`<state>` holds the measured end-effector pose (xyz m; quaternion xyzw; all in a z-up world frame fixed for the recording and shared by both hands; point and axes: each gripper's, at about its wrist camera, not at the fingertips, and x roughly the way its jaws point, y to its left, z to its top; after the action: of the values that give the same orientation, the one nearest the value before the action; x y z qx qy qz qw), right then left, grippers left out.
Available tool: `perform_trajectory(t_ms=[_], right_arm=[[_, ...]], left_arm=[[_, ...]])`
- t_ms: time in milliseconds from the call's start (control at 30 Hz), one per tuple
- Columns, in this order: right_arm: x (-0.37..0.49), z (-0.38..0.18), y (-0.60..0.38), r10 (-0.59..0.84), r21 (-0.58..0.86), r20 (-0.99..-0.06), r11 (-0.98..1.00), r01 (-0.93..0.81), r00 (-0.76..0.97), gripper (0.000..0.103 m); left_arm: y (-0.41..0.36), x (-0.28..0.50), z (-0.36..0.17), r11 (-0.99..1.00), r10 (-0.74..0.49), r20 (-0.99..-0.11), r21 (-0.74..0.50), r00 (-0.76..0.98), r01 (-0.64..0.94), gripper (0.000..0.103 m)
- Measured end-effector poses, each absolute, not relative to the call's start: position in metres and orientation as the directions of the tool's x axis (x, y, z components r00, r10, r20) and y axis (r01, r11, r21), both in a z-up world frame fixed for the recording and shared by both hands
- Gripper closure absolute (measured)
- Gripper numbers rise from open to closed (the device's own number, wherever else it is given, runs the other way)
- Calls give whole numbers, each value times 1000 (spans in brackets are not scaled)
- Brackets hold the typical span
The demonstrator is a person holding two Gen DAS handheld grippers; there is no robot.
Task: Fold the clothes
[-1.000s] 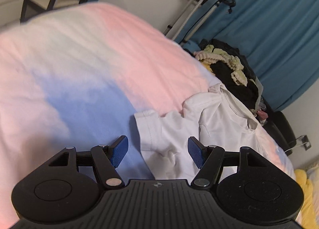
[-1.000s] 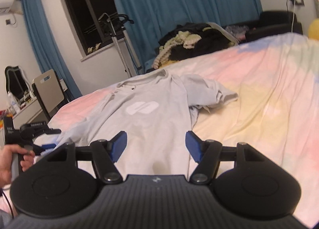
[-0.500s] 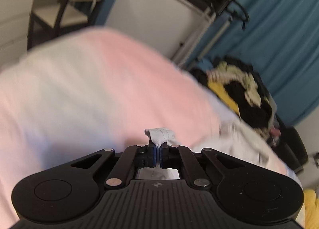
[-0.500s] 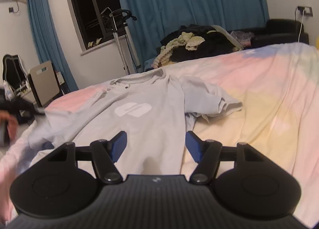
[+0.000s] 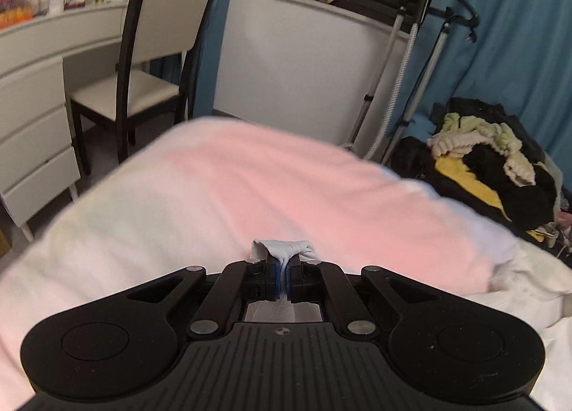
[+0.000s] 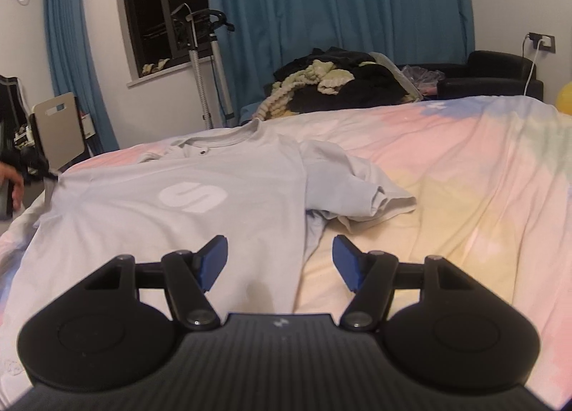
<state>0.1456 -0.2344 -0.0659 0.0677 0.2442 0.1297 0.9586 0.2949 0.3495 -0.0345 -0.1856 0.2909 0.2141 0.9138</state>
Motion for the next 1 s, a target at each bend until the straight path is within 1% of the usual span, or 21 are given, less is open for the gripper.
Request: perform_trajectory(t_ms=[133, 233, 267, 300, 333, 367, 400, 467, 533, 567, 600, 667, 733, 833, 900, 1000], right_arm=[[157, -74, -235, 257, 173, -464, 965, -198, 848, 37], [161, -75, -231, 261, 166, -457, 964, -207, 850, 37], [160, -74, -228, 256, 154, -450, 966, -208, 855, 37], [159, -72, -228, 254, 148, -442, 967, -209, 860, 37], [158, -70, -228, 251, 142, -434, 967, -209, 865, 37], [156, -68, -228, 253, 141, -428, 967, -213, 868, 37], [153, -66, -227, 257, 142, -421, 966, -216, 870, 37], [147, -60, -227, 265, 147, -408, 964, -223, 874, 37], [140, -53, -228, 274, 158, -393, 960, -229, 878, 37], [136, -49, -228, 280, 166, -384, 958, -232, 880, 37], [130, -48, -229, 283, 164, -374, 958, -237, 883, 37], [118, -45, -229, 289, 159, -353, 956, -247, 890, 37], [108, -44, -228, 287, 148, -357, 957, -250, 889, 37], [91, -38, -231, 301, 183, -346, 951, -251, 889, 37], [81, -31, -232, 300, 180, -327, 951, -252, 896, 37], [67, -25, -237, 302, 181, -312, 950, -256, 900, 37]], left_arm=[[338, 297, -55, 859, 304, -588, -171, 750, -482, 98], [333, 296, -53, 860, 305, -589, -167, 749, -482, 94], [333, 296, -49, 862, 301, -598, -163, 743, -480, 84], [330, 294, -45, 867, 299, -600, -155, 742, -474, 67], [326, 289, -39, 873, 303, -591, -143, 748, -467, 58], [322, 284, -32, 879, 307, -581, -132, 754, -459, 45], [316, 279, -25, 885, 306, -569, -127, 764, -449, 40], [304, 265, -11, 901, 288, -554, -121, 781, -418, 38], [288, 250, 3, 918, 259, -544, -119, 798, -378, 33], [279, 242, 7, 928, 239, -535, -121, 810, -353, 25], [269, 234, 11, 937, 215, -534, -123, 818, -327, 23], [247, 218, 18, 953, 174, -536, -120, 826, -279, 23], [224, 201, 23, 965, 131, -529, -127, 839, -231, 23], [196, 177, 25, 971, 67, -507, -164, 859, -172, 22], [177, 161, 26, 972, 24, -492, -190, 870, -135, 21], [150, 145, 17, 971, -11, -493, -214, 870, -108, 20]])
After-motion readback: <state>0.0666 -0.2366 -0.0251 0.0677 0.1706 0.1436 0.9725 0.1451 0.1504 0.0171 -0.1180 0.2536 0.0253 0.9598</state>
